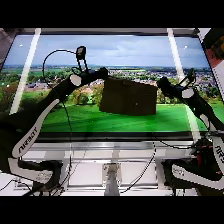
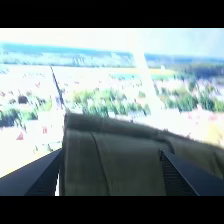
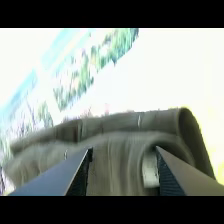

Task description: Fold the clothes and pants, and hang the long-sleeved shirts on hangers.

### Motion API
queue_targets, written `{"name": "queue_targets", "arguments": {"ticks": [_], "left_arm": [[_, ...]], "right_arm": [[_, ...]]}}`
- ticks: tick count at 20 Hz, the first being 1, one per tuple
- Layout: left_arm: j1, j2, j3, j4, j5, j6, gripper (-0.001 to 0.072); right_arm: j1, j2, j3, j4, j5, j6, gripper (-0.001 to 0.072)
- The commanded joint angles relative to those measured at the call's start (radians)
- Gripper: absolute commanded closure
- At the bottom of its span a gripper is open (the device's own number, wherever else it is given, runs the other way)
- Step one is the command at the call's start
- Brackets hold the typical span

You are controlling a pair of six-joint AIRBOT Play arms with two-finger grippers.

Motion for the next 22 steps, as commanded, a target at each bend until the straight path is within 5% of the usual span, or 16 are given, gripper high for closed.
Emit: {"name": "queue_targets", "arguments": {"ticks": [1,6,9,10,15,22], "left_arm": [[0.002,0.044,0.01,0.009,0.03,0.001,0.0008],[0.002,0.303,0.01,0.185,-0.149,0.001,0.0008],[0.002,0.44,0.01,0.197,-0.261,0.001,0.0008],[0.002,0.476,0.01,0.204,-0.274,0.001,0.0008],[0.001,0.563,0.01,0.203,-0.277,0.0,0.0009],[-0.006,0.567,0.01,0.199,-0.329,0.0,0.0017]], "right_arm": [[-0.034,-0.011,0.029,-0.021,0.021,-0.001,0.025],[-0.226,-0.156,0.262,-0.047,0.765,-0.321,0.0242],[-0.272,-0.309,0.422,-0.005,1.15,-0.439,0.0132],[-0.265,-0.338,0.455,-0.026,1.184,-0.46,0.0017],[-0.2,-0.368,0.492,-0.114,1.009,-0.457,0.0018],[-0.152,-0.475,0.491,-0.145,1.049,-0.452,0.002]]}}
